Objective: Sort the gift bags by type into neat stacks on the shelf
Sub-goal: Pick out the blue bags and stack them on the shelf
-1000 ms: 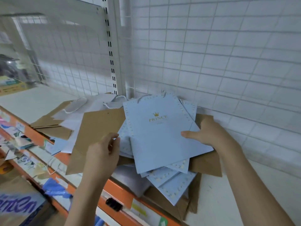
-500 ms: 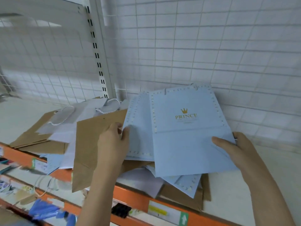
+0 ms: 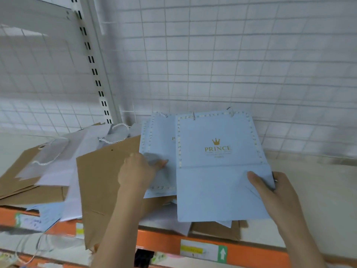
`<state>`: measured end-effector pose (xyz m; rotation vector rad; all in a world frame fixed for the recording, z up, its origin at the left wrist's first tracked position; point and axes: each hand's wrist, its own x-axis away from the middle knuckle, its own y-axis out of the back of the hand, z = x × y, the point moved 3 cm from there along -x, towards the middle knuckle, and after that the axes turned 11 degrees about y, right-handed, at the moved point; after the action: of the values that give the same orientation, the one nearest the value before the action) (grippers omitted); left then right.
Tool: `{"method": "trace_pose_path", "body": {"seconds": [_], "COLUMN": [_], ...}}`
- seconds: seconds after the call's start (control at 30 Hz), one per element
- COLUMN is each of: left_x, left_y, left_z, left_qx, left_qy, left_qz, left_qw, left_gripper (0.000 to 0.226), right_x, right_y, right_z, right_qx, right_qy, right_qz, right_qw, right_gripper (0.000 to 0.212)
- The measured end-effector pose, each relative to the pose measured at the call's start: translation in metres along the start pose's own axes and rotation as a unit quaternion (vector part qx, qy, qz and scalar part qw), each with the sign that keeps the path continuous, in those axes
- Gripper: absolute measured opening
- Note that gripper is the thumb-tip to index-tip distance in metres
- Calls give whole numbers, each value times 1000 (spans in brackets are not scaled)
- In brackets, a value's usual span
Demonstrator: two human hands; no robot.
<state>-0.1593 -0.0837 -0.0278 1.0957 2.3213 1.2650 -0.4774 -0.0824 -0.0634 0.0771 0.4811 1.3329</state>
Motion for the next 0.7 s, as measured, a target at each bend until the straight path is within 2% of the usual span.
{"method": "trace_pose_path", "body": {"seconds": [0.17,0.27,0.37,0.5,0.6,0.7], "left_x": [-12,-7,0,-3,1,16], "left_y": [0,1,-3,-3,4,12], "left_z": [3,-6,-16,-14,-13,-16], "left_qx": [11,-59,-108,-58,6,69], "left_qy": [-10,-18,-44,-31,-52,-68], "left_qz": [36,26,23,53,55,20], "left_qw": [999,998,993,996,997,995], "left_gripper": [71,92,100,113,106,98], "right_x": [22,33,40,45,47,50], "right_y": [-1,-1,0,5,7,10], "right_z": [-12,-13,-12,-15,-10,-5], "right_qx": [-18,-22,-13,6,8,-2], "right_qy": [0,-8,-4,-4,-6,-3], "right_qz": [-38,-60,-63,-62,-67,-71], "right_qw": [999,998,998,998,998,997], "right_gripper": [47,34,37,46,40,36]}}
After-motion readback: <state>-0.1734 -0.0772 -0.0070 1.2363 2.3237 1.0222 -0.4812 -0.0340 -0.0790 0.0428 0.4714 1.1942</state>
